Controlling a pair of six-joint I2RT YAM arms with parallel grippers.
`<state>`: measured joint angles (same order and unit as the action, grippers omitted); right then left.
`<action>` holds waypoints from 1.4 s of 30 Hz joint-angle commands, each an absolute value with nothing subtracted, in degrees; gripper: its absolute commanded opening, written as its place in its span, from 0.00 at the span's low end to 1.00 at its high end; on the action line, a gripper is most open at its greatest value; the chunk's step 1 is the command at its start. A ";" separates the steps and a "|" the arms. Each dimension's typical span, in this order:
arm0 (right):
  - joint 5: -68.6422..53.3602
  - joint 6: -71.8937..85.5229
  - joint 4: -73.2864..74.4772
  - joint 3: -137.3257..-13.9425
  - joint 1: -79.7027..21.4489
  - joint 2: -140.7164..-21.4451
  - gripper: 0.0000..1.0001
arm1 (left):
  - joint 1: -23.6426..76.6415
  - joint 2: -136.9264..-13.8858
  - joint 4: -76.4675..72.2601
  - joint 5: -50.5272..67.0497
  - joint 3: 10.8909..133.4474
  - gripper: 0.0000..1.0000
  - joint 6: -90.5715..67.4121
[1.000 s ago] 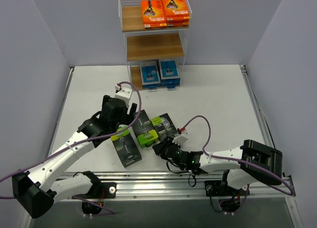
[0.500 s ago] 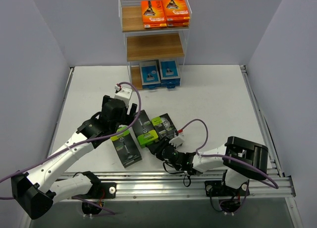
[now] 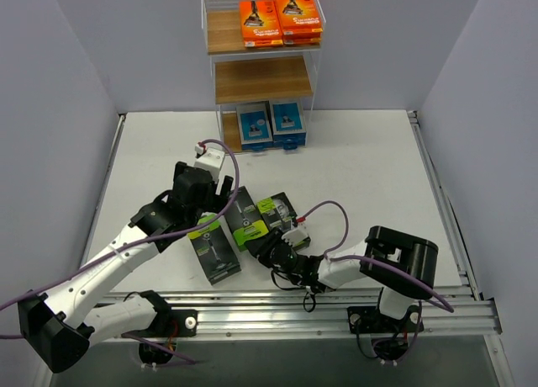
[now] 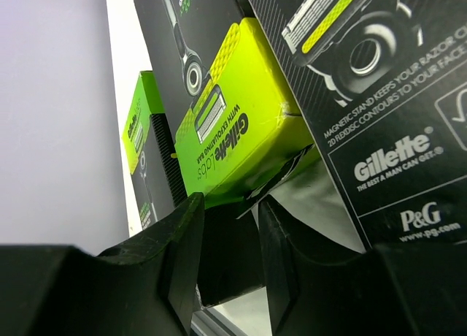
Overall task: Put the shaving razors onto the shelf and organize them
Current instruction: Grab a shaving razor with the right arm
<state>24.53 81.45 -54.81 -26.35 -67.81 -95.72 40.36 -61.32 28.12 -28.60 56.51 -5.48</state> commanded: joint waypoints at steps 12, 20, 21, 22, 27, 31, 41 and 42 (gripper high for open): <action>28.29 83.50 -43.96 -24.43 -66.44 -93.17 0.42 | 40.69 -59.85 27.51 -27.51 59.59 0.94 -5.89; 30.23 85.16 -41.05 -21.89 -67.41 -90.44 0.42 | 40.78 -59.85 27.51 -27.25 59.50 0.94 -5.89; 30.32 85.86 -40.96 -21.01 -67.50 -90.35 0.42 | 40.78 -59.85 27.42 -27.25 59.50 0.94 -5.89; 30.41 86.30 -40.87 -20.57 -67.50 -90.18 0.42 | 40.69 -59.94 27.42 -27.25 59.50 0.94 -5.89; 32.78 86.22 -37.28 -18.63 -67.41 -86.32 0.42 | 40.69 -60.03 27.42 -27.16 59.50 0.94 -5.89; 34.19 83.94 -33.75 -19.77 -67.41 -83.41 0.38 | 40.78 -60.38 27.51 -26.81 59.59 0.94 -5.89; 31.99 79.63 -39.18 -22.06 -67.50 -85.87 0.36 | 40.78 -60.47 27.51 -26.89 59.50 0.94 -5.89; 31.91 79.37 -40.33 -21.54 -67.50 -86.04 0.36 | 40.87 -60.47 27.51 -26.89 59.50 0.94 -5.80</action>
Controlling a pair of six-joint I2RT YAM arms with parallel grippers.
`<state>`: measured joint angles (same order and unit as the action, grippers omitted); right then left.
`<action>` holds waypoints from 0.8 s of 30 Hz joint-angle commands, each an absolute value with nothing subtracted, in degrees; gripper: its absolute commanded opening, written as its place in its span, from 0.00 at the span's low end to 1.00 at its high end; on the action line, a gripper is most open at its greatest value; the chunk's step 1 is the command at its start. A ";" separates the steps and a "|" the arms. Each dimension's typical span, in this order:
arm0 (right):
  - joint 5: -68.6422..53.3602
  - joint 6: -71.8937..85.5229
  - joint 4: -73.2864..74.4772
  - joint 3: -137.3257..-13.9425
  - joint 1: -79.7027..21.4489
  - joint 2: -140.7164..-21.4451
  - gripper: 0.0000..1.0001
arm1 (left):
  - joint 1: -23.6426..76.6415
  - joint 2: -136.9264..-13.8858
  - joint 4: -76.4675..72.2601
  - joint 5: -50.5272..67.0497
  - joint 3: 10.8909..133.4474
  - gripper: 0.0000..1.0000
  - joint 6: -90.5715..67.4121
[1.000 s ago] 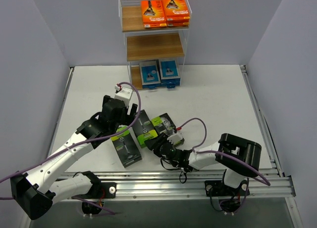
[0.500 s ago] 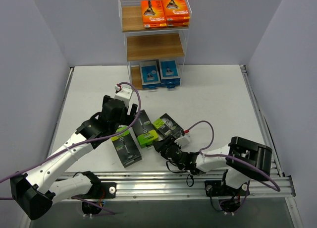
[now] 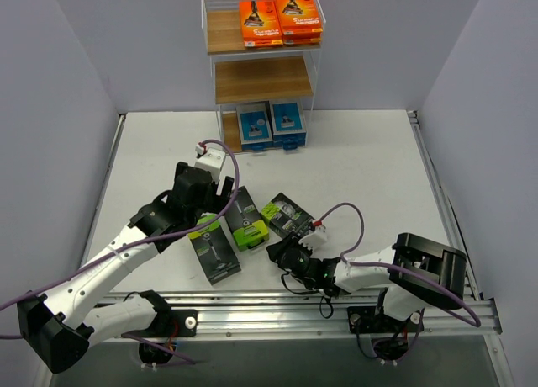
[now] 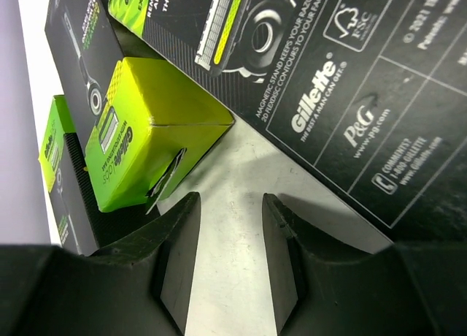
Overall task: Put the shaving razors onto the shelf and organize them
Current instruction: Grab a shaving razor with the right arm
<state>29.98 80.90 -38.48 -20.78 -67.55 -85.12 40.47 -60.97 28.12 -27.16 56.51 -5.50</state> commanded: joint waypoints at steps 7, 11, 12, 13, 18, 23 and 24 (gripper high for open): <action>31.20 77.79 -45.69 -20.57 -67.59 -86.40 0.32 | 40.96 -60.56 27.51 -26.81 59.59 0.94 -5.80; 30.76 76.64 -46.94 -21.44 -67.50 -86.48 0.31 | 40.96 -60.56 27.60 -26.89 59.50 0.94 -5.89; 30.76 76.47 -47.02 -21.71 -67.50 -86.40 0.31 | 40.96 -60.56 27.51 -26.81 59.59 0.94 -5.80; 30.67 76.12 -47.02 -22.14 -67.50 -86.66 0.32 | 40.96 -60.56 27.51 -26.81 59.50 0.94 -5.89; 29.36 76.29 -44.92 -24.78 -67.32 -88.68 0.31 | 41.04 -60.64 27.51 -26.72 59.59 0.94 -5.80; 28.13 76.11 -46.49 -25.75 -67.32 -91.49 0.31 | 41.04 -60.64 27.34 -26.63 59.50 0.94 -5.89; 28.13 76.20 -46.84 -25.75 -67.32 -91.76 0.31 | 41.13 -60.64 27.42 -26.54 59.50 0.94 -5.89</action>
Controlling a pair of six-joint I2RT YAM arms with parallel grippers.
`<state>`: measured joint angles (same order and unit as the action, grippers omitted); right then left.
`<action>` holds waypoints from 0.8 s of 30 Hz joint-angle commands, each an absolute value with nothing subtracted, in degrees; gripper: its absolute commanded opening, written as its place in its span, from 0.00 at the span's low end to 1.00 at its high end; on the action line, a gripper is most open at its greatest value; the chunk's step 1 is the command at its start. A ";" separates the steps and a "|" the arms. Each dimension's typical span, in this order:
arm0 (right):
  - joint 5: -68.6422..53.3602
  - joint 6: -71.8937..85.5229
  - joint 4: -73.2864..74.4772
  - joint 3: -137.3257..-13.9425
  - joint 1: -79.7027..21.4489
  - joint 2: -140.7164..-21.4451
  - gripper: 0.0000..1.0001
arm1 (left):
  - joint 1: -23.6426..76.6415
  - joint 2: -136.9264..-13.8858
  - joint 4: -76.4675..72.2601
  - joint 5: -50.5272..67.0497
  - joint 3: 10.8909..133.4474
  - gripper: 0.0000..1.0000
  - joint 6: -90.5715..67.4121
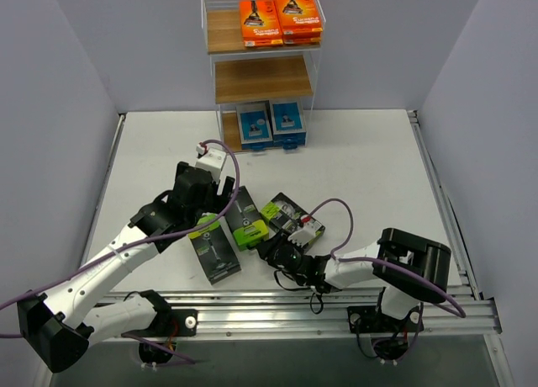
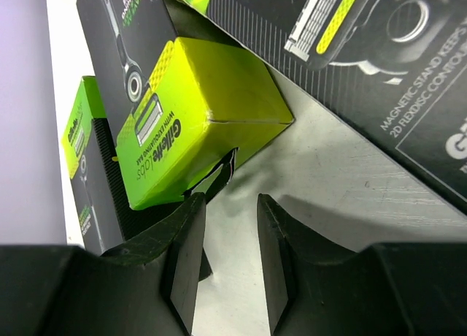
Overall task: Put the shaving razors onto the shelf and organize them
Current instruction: Grab a shaving razor with the right arm
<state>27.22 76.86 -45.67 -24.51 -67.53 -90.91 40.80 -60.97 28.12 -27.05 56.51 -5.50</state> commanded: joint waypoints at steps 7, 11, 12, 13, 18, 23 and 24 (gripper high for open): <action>28.48 76.47 -48.25 -25.40 -66.89 -92.11 0.31 | 41.31 -60.73 27.42 -26.19 59.50 0.94 -5.80; 27.86 76.46 -49.30 -25.49 -66.01 -92.46 0.31 | 41.40 -60.64 27.42 -26.10 59.50 0.94 -5.71; 27.51 76.55 -49.48 -25.49 -65.74 -92.72 0.31 | 41.31 -60.64 27.33 -26.02 59.50 0.94 -5.80; 27.25 76.55 -50.35 -25.58 -65.31 -93.33 0.31 | 41.31 -60.73 27.42 -26.02 59.59 0.94 -5.80; 25.40 76.73 -52.82 -26.54 -64.78 -96.06 0.30 | 41.40 -60.56 27.42 -25.66 59.59 0.94 -5.80; 24.87 77.61 -57.03 -26.63 -64.86 -99.05 0.27 | 41.66 -60.99 27.33 -25.49 59.59 0.94 -5.80; 24.87 77.61 -58.09 -26.54 -64.78 -99.57 0.27 | 41.83 -61.26 27.42 -25.40 59.50 0.94 -5.89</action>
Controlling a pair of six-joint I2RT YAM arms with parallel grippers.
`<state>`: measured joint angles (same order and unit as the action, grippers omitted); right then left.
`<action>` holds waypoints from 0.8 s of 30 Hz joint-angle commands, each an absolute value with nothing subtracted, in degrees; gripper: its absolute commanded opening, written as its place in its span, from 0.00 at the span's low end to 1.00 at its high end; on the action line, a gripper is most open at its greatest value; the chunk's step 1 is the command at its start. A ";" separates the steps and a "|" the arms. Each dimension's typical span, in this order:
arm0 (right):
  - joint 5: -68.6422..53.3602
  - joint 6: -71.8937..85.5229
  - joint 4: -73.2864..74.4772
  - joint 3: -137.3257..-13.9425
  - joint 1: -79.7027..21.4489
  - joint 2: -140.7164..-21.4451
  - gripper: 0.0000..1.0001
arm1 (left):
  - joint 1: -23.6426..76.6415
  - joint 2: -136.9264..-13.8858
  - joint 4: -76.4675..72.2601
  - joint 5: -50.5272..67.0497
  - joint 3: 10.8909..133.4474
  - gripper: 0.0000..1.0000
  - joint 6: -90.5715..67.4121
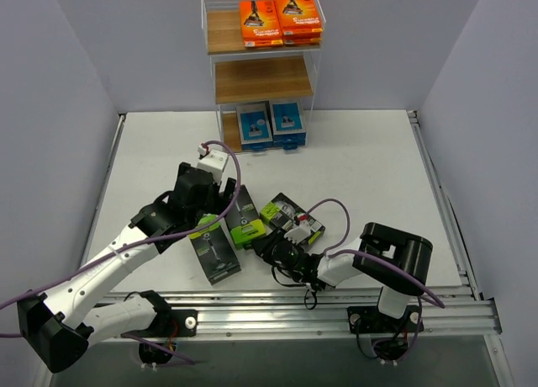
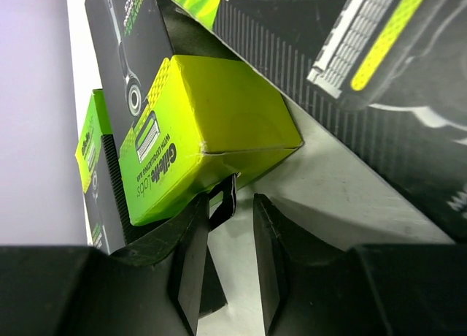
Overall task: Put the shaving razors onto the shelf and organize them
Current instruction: Grab a shaving razor with the right arm
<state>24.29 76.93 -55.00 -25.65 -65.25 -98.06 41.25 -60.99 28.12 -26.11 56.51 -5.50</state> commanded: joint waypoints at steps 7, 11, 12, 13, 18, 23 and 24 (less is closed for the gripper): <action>26.27 77.69 -59.32 -26.72 -64.86 -99.14 0.24 | 42.19 -61.52 27.42 -25.31 59.50 0.94 -5.89; 26.98 77.96 -59.33 -26.98 -64.78 -98.44 0.21 | 42.19 -61.70 27.42 -24.87 59.59 0.94 -5.98; 27.07 78.31 -59.15 -27.33 -64.60 -98.44 0.21 | 42.27 -61.70 27.42 -24.87 59.59 0.94 -5.89; 27.07 78.75 -59.24 -27.42 -64.34 -98.52 0.20 | 42.28 -61.70 27.42 -24.87 59.59 0.94 -5.89; 24.97 80.24 -63.53 -27.42 -62.67 -100.02 0.02 | 42.28 -61.70 27.42 -25.13 59.59 0.94 -5.98; 22.94 79.11 -63.73 -28.30 -61.00 -99.41 0.00 | 42.28 -61.79 27.51 -25.49 59.59 0.94 -5.80; 22.07 78.49 -63.55 -28.39 -60.74 -98.62 0.00 | 42.19 -61.70 27.51 -25.58 59.59 0.94 -5.80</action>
